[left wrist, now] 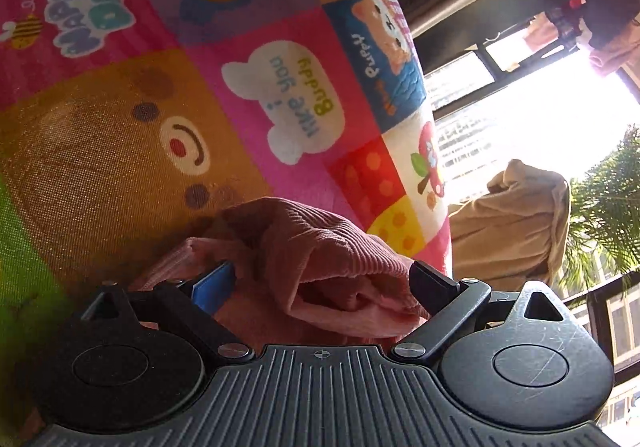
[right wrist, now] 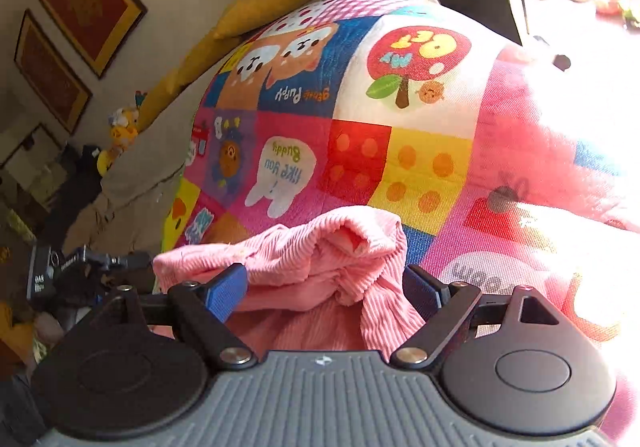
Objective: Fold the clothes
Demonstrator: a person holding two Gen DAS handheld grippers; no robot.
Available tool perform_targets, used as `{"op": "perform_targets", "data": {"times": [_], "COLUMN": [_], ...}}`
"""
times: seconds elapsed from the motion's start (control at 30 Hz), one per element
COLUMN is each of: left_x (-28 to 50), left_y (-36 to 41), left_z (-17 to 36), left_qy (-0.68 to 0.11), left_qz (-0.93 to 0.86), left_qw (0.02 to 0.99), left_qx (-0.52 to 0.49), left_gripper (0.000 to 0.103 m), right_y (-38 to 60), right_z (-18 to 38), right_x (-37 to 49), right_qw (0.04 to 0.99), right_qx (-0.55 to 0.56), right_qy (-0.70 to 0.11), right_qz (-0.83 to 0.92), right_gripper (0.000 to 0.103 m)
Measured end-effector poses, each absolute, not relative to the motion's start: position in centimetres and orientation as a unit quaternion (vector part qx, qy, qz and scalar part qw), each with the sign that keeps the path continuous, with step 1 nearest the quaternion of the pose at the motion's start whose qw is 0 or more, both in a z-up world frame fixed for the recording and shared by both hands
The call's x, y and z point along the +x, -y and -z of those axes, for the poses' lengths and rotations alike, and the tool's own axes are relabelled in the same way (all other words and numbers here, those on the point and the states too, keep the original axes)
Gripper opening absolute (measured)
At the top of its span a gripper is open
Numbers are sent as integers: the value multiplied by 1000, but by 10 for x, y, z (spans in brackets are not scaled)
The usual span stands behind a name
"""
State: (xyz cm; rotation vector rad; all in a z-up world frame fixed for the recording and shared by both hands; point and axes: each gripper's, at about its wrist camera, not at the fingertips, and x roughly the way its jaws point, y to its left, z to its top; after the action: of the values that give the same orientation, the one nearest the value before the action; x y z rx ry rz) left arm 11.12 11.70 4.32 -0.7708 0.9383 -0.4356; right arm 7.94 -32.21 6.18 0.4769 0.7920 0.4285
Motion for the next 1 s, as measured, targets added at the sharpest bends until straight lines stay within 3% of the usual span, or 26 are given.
{"op": "perform_targets", "data": {"times": [0.13, 0.23, 0.5, 0.7, 0.8, 0.87, 0.9, 0.93, 0.97, 1.0], "left_x": [117, 121, 125, 128, 125, 125, 125, 125, 123, 118], "left_y": [-105, -103, -121, -91, -81, -76, -75, -73, -73, -73], "left_z": [-39, -31, -28, -25, -19, -19, -19, -20, -25, -33], "left_qy": [-450, -458, -441, -469, -469, -468, -468, -467, -460, -449], "left_qz": [193, 184, 214, 193, 200, 204, 205, 206, 209, 214], "left_qw": [808, 809, 783, 800, 807, 814, 817, 820, 825, 833], "left_qx": [-327, -317, -383, -321, -296, -278, -269, -259, -251, -243], "left_gripper": [97, 97, 97, 97, 96, 86, 66, 54, 50, 39], "right_y": [304, 293, 260, 277, 274, 264, 261, 258, 257, 258], "right_z": [-46, -25, -13, -15, -4, -1, -3, -7, -12, -19], "right_x": [116, 133, 90, 103, 112, 110, 107, 103, 98, 92], "right_qw": [888, 876, 866, 857, 859, 869, 875, 880, 885, 888], "right_qx": [209, 204, 100, 182, 182, 157, 146, 136, 134, 133], "right_qy": [-371, -401, -438, -428, -427, -414, -405, -395, -380, -369], "right_qz": [-176, -177, -218, -219, -218, -221, -222, -225, -231, -239], "right_gripper": [85, 76, 74, 73, 61, 55, 48, 41, 37, 33]}}
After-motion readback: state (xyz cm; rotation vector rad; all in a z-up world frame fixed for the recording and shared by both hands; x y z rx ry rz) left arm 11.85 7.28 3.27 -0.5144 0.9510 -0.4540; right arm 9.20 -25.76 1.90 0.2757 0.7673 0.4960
